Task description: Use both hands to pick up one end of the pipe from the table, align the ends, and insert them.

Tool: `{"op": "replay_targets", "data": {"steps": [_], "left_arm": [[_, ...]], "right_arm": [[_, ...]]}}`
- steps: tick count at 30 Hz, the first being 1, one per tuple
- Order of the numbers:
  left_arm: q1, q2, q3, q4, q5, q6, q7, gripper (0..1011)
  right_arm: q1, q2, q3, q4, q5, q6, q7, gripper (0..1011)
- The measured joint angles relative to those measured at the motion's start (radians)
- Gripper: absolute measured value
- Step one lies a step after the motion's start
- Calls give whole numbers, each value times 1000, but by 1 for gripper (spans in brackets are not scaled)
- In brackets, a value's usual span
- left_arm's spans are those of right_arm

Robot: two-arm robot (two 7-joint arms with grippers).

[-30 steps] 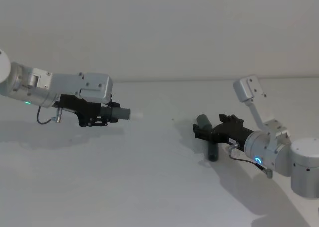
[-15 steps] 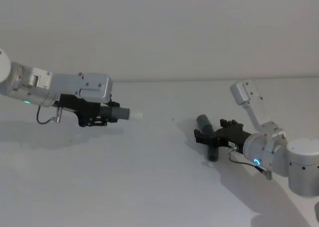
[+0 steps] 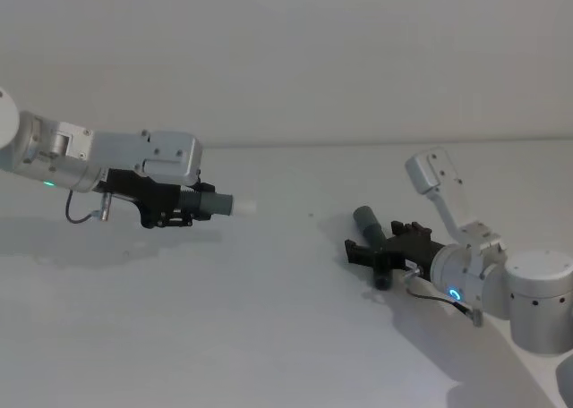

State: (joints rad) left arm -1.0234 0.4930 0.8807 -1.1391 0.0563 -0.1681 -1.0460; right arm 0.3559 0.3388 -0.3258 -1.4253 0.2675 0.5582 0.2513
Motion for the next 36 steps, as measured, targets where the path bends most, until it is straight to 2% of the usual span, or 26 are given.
{"op": "replay_targets", "data": {"steps": [8,19,24,26,27,31,36], "left_arm": [[0,0,0,0,0,0,0,336],[0,0,0,0,0,0,0,336],[0,0,0,0,0,0,0,336],[0,0,0,0,0,0,0,336],[0,0,0,0,0,0,0,336],[0,0,0,0,0,0,0,336],[0,0,0,0,0,0,0,336]], "right_arm": [[2,-6,-1,9,-7,-2,1,986],[4,-10,-2,15,-11,-5,1,692],[4,-11,-3,17,-13,-6,1,511],[4,-11,-3,17,-13,-6,1,470],[4,-12,-3,18,-13,-6,1,404],[5,-12,-3,18,-13,-6,1,295],[5,-13,-3,19,-14,-6,1,246]]}}
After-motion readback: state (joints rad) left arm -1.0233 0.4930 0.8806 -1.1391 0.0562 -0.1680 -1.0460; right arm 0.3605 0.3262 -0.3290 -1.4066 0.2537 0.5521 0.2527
